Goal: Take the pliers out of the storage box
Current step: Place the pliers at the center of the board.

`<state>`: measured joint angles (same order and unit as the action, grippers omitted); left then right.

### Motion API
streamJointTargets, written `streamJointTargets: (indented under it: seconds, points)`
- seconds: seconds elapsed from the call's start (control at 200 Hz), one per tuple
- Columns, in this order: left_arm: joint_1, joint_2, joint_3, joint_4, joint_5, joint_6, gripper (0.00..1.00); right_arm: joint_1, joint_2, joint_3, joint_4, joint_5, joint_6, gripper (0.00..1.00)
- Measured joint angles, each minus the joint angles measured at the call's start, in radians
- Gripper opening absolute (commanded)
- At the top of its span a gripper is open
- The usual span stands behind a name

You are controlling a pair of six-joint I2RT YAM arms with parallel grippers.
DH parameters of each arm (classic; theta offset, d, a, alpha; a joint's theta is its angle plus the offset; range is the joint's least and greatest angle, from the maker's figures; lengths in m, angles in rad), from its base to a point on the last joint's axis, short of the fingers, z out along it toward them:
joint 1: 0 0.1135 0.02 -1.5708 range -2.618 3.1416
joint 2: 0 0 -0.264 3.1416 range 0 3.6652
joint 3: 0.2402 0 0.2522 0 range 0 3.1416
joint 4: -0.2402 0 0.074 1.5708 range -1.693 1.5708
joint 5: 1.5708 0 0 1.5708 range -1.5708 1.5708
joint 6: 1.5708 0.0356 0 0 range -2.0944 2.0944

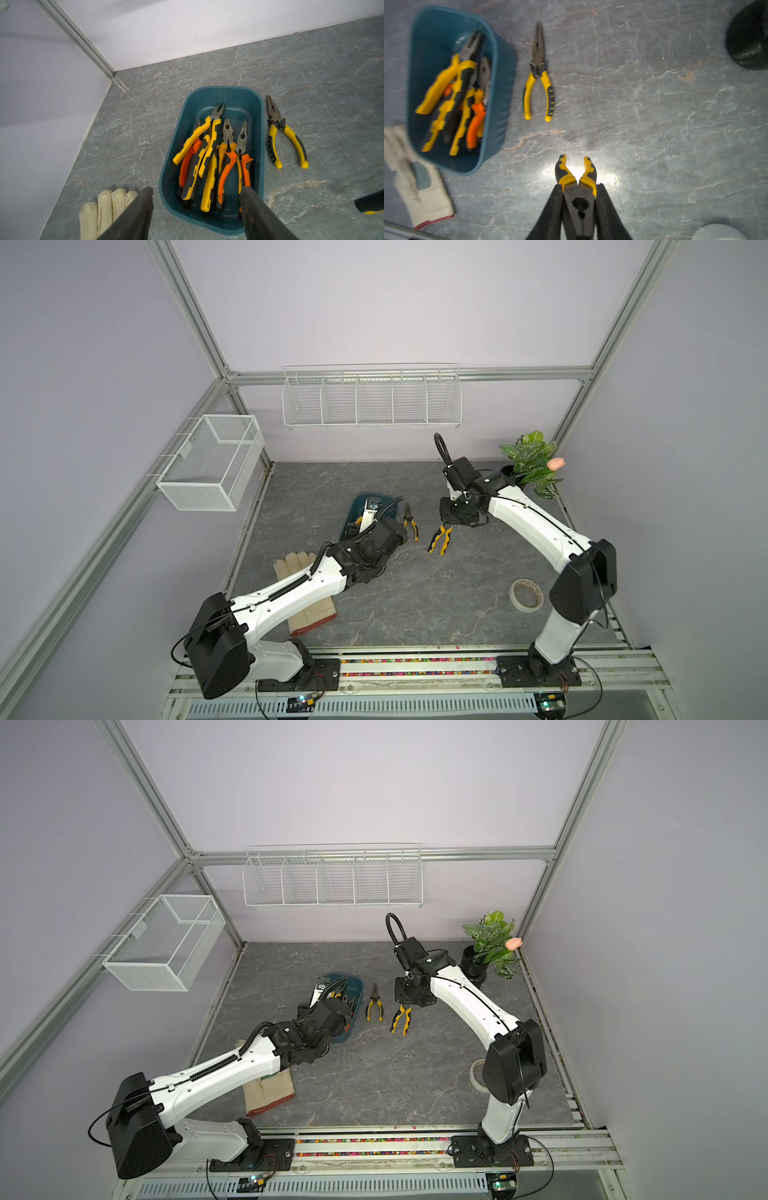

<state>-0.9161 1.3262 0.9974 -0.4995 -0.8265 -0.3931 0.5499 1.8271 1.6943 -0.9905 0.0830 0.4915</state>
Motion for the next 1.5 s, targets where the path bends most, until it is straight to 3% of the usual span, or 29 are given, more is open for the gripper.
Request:
streamJointTargets:
  seconds: [0.465,0.84,1.499]
  points:
    - [0.0,-0.034,-0.009,-0.004,0.006,-0.018,0.69,-0.013,0.413,0.453,-0.086,0.048,-0.059,0.06]
    - [0.0,-0.069,-0.034,-0.02,0.017,-0.041,0.69,-0.03,0.778,0.95,-0.238,0.051,-0.077,0.07]
    - [0.0,-0.076,-0.054,-0.035,0.039,-0.059,0.68,-0.099,0.864,1.008,-0.257,-0.026,-0.077,0.07]
